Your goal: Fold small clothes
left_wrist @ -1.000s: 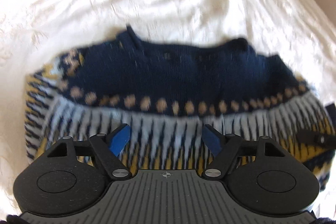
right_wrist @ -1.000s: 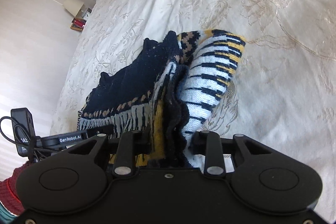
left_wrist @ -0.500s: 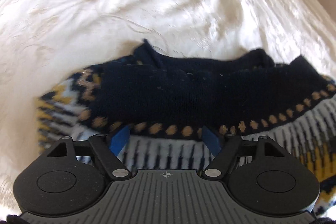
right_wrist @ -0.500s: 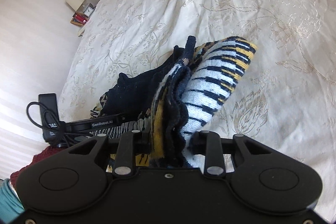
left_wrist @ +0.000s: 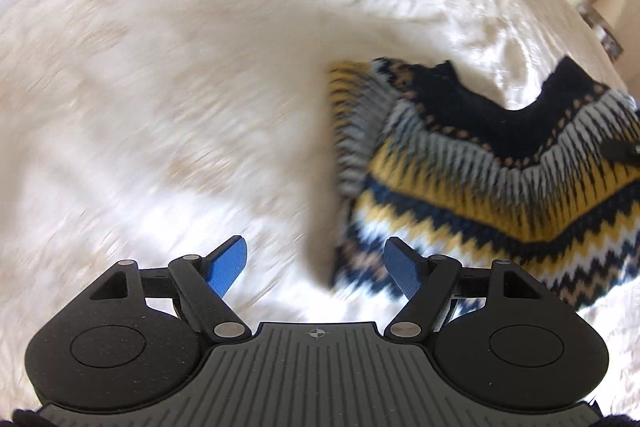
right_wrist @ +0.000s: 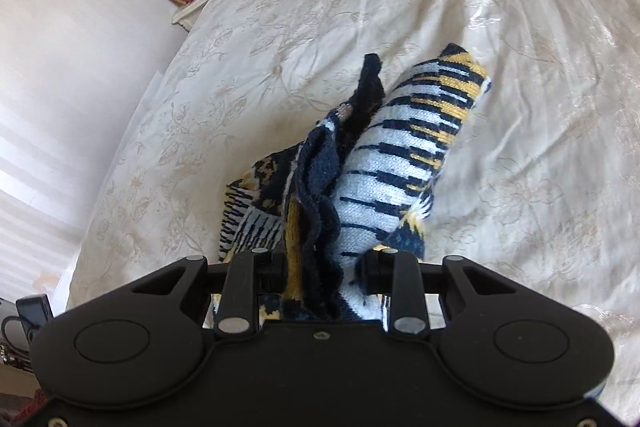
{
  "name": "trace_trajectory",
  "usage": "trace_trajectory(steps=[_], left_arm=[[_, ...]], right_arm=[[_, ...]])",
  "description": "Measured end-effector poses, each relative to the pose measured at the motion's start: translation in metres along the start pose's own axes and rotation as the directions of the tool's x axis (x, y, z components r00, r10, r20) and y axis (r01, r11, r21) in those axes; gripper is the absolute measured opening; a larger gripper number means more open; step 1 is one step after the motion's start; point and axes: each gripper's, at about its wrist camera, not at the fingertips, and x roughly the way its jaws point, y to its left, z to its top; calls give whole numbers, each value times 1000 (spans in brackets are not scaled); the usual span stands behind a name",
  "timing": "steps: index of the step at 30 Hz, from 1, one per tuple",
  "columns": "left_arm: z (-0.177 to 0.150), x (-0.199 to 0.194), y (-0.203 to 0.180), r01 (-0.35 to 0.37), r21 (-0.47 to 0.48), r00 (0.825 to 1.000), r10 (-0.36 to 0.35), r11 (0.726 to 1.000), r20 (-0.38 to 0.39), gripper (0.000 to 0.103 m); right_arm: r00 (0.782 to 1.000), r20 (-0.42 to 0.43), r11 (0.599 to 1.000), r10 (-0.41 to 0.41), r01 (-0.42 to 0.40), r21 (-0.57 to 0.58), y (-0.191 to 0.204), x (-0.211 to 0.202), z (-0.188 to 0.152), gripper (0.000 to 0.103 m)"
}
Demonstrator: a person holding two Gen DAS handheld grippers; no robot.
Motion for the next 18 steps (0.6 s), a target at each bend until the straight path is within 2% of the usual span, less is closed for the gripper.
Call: trace_trajectory(steps=[6,11,14,15,18], left_arm=[[-33,-21,49,-9,-79,999,7,997,-31,74],[-47,-33,74,-13,-104,999,9,995,-41,74],[-50,-39,83,-11,-105,999,7,994,-38,74],[-50,-41,85,-9,-100,999,5,995,-37,74],[-49,-43,87,-5,-84,1000,2,996,-31,74]], right_arm=[[999,-50,998,-14,10,-69,57,44,-2,40],[990,-111,987,-93,77,-142,97,93,-15,40],[982,-113,975,-152,130,-178,112,116,-24,41],[981,-111,974,-158,136,-182,116,122,-27,45],[991,-102,981,-86,67,-182,126,127,-31,50]])
